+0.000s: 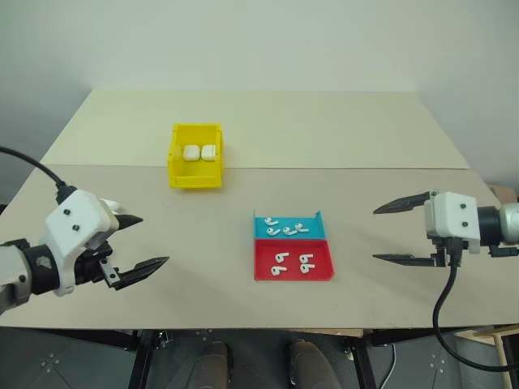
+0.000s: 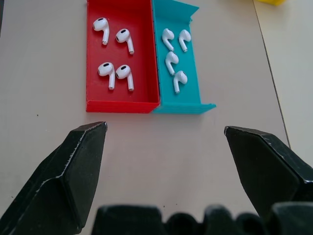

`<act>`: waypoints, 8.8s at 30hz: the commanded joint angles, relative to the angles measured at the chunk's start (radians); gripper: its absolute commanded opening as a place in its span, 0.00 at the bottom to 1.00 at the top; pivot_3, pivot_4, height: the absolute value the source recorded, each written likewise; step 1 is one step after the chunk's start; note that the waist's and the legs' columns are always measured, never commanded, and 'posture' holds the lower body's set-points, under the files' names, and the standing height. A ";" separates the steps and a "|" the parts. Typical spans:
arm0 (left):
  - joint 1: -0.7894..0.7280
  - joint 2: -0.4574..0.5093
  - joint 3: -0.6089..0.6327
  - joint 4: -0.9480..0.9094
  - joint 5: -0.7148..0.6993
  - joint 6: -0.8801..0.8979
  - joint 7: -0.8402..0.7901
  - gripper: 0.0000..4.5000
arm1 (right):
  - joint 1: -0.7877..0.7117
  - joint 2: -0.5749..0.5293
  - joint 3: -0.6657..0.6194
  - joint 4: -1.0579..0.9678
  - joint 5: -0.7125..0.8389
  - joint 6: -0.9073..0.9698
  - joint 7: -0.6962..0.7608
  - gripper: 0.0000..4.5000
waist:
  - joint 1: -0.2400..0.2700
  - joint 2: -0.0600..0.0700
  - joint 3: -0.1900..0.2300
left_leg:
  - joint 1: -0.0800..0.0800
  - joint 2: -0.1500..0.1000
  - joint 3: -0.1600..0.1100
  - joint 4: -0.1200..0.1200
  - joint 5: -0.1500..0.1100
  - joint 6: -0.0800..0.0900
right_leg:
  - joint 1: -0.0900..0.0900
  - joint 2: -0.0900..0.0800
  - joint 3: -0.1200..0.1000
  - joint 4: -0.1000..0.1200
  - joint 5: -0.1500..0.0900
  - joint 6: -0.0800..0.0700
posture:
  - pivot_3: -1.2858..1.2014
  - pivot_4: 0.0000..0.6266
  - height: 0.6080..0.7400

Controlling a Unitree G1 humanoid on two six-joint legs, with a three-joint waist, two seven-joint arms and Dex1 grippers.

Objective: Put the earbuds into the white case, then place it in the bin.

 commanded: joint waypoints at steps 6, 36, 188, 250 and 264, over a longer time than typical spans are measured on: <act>-0.031 0.055 0.050 0.162 -0.162 0.299 0.502 1.00 | 0.029 0.010 0.011 -0.042 -0.034 0.012 -0.047 1.00 | -0.013 -0.003 0.000 | 0.005 0.001 -0.001 -0.002 0.000 0.000 | 0.001 0.000 0.005 0.001 0.002 -0.004 | 0.52 0.24 1.00; -0.684 0.235 -0.744 1.251 -0.809 0.299 1.243 1.00 | 0.074 0.019 0.011 -0.120 -0.066 0.082 -0.125 1.00 | 0.001 -0.005 0.000 | -0.008 -0.002 0.008 -0.003 0.000 -0.004 | -0.015 -0.001 0.008 0.003 0.005 -0.006 | 0.52 0.24 1.00; -0.073 -0.494 -0.744 0.628 0.384 -1.549 -0.170 0.62 | -0.596 0.301 0.918 -0.154 -0.639 0.494 0.109 0.52 | -0.004 -0.004 -0.003 | -0.009 0.000 0.012 0.003 0.001 -0.004 | -0.016 0.001 0.014 0.003 0.010 -0.003 | 0.52 0.24 1.00; -0.069 -0.490 -0.750 0.622 0.437 -1.535 -0.143 0.62 | -0.615 0.346 0.910 -0.114 -0.706 0.506 0.163 0.44 | -0.004 -0.004 -0.003 | -0.009 0.000 0.012 0.003 0.001 -0.004 | -0.016 0.001 0.013 0.003 0.010 -0.003 | 0.52 0.24 1.00; -0.074 -0.487 -0.751 0.629 0.442 -1.534 -0.144 0.62 | -0.600 0.348 0.908 -0.108 -0.733 0.489 0.154 0.31 | -0.004 -0.004 -0.003 | -0.009 0.000 0.012 0.003 0.001 -0.004 | -0.016 0.001 0.013 0.003 0.010 -0.003 | 0.52 0.24 1.00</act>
